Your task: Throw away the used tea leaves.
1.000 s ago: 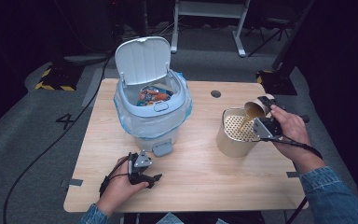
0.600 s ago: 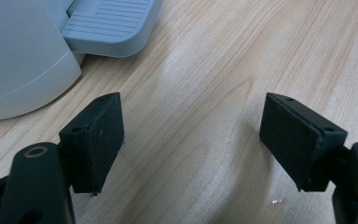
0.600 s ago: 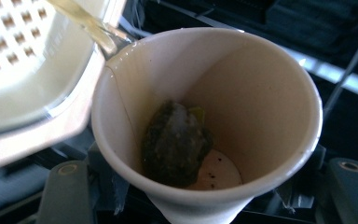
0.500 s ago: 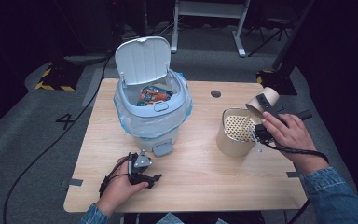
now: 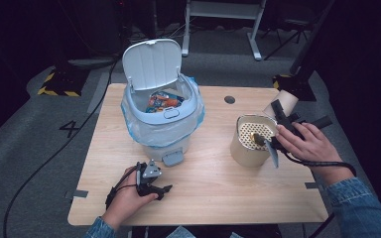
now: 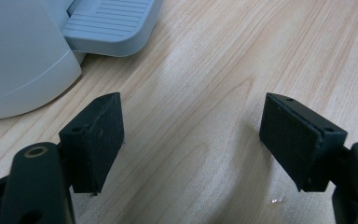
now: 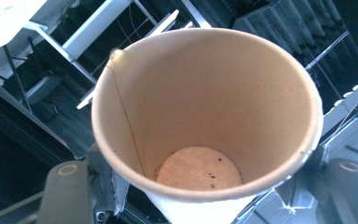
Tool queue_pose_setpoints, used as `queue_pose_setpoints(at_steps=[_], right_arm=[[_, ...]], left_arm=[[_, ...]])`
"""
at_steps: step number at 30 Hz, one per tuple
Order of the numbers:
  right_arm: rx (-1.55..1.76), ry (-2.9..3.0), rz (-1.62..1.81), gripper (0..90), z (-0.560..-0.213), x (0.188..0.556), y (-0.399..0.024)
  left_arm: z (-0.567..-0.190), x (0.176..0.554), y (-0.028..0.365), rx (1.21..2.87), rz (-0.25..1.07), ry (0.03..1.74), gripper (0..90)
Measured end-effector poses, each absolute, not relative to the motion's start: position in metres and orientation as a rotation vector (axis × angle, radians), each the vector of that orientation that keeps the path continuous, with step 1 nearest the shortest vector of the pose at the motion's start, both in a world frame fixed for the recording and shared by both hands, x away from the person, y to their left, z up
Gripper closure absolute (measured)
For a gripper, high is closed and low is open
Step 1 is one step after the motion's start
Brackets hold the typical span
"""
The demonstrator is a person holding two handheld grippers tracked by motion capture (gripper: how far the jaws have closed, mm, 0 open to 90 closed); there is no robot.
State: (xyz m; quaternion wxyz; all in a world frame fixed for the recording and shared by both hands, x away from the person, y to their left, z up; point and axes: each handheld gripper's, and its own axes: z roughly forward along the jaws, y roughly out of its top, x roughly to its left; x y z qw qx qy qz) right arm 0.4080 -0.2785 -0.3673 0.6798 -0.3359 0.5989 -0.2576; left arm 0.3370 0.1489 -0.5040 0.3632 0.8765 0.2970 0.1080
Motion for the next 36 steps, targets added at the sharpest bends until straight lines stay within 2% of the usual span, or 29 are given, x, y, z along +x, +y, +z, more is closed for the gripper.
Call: queue_pose_setpoints(at_steps=[16, 29, 36], right_arm=[[-0.721, 1.374, -0.517, 32.4, -0.365, 0.409, -0.279], [-0.284, 1.755, 0.028, 31.1, -0.347, 0.417, -0.286], [0.119, 1.944, 0.453, 30.7, -0.338, 0.426, -0.303]], left_arm=[[-0.504, 0.337, 0.149, 2.256, 0.278, 0.765, 22.4], [-0.504, 0.337, 0.149, 2.256, 0.278, 0.765, 22.4], [-0.504, 0.337, 0.149, 2.256, 0.278, 0.765, 22.5]])
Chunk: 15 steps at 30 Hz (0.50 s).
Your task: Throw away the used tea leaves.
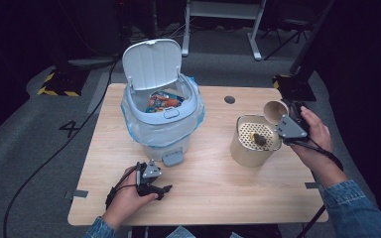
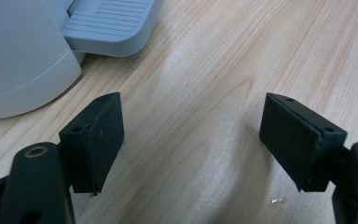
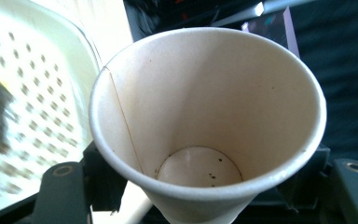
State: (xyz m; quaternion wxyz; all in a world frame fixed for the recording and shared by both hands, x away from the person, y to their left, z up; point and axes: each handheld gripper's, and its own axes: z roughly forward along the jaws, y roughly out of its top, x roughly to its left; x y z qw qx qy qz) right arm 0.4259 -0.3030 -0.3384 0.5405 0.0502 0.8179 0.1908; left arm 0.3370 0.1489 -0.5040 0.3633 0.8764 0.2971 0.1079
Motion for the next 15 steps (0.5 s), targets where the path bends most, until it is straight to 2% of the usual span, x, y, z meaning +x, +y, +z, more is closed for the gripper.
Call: queue_pose_setpoints(at_steps=[4, 15], right_arm=[[0.528, 2.082, 0.771, 30.4, -0.338, 0.432, -0.314], [0.979, 2.184, 1.330, 29.7, -0.342, 0.443, -0.337]], left_arm=[[-0.504, 0.337, 0.149, 2.256, 0.277, 0.764, 22.4], [-0.504, 0.337, 0.149, 2.255, 0.277, 0.765, 22.5]])
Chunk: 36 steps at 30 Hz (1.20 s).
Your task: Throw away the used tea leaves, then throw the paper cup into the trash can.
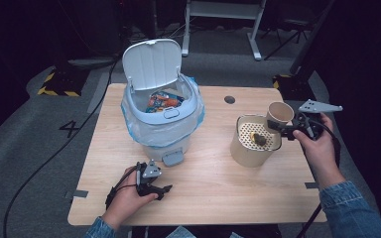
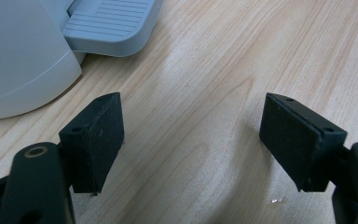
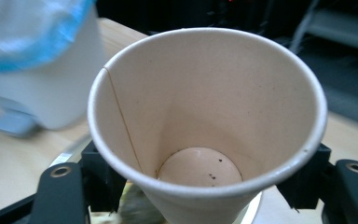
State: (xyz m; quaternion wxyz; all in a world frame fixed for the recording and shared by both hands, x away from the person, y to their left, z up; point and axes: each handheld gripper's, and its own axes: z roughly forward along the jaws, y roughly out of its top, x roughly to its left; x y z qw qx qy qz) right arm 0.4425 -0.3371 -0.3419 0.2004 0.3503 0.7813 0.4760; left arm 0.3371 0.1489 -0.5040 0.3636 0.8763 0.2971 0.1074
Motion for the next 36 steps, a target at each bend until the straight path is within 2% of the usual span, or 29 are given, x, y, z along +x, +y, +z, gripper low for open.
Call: queue_pose_setpoints(at_steps=[6, 21, 36], right_arm=[[1.010, 2.195, 1.524, 29.5, -0.344, 0.444, -0.346], [0.882, 2.235, 1.443, 29.4, -0.330, 0.440, -0.339], [0.762, 2.260, 1.420, 28.9, -0.297, 0.446, -0.312]], left_arm=[[-0.504, 0.337, 0.149, 2.255, 0.276, 0.765, 22.5], [-0.504, 0.337, 0.149, 2.256, 0.276, 0.765, 22.6], [-0.504, 0.337, 0.149, 2.256, 0.281, 0.769, 23.0]])
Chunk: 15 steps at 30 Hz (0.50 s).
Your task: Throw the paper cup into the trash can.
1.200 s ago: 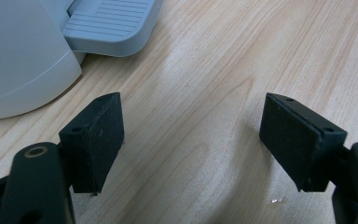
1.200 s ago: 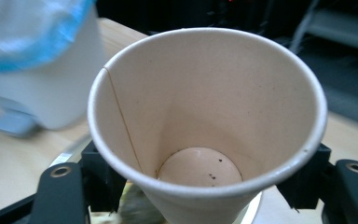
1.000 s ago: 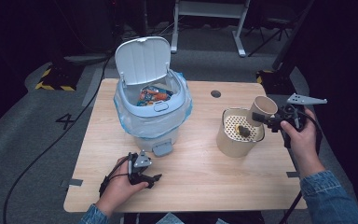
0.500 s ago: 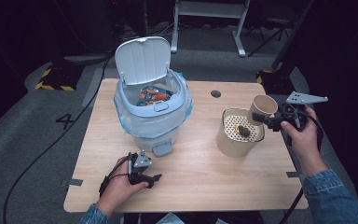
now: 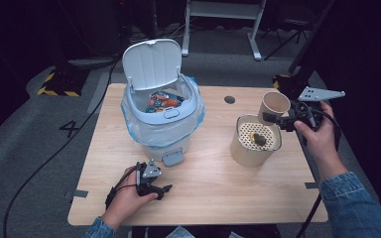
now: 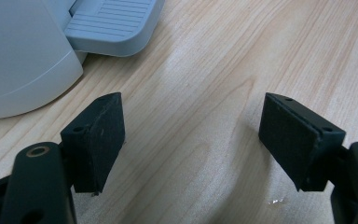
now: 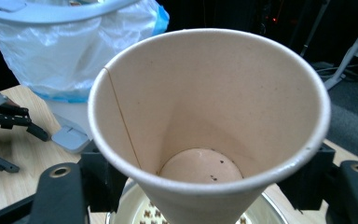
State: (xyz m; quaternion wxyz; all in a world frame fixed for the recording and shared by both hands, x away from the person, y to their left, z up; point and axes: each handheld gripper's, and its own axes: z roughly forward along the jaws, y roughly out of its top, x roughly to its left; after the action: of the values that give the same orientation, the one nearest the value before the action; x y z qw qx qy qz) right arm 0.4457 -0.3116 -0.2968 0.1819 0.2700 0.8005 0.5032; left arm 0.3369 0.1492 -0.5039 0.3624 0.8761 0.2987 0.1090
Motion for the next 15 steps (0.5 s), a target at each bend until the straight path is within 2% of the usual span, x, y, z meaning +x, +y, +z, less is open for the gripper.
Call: queue_pose_setpoints(at_steps=[15], right_arm=[[0.640, 2.272, 1.478, 28.7, -0.263, 0.466, -0.262]], left_arm=[[-0.504, 0.336, 0.157, 2.242, 0.293, 0.820, 20.5]])
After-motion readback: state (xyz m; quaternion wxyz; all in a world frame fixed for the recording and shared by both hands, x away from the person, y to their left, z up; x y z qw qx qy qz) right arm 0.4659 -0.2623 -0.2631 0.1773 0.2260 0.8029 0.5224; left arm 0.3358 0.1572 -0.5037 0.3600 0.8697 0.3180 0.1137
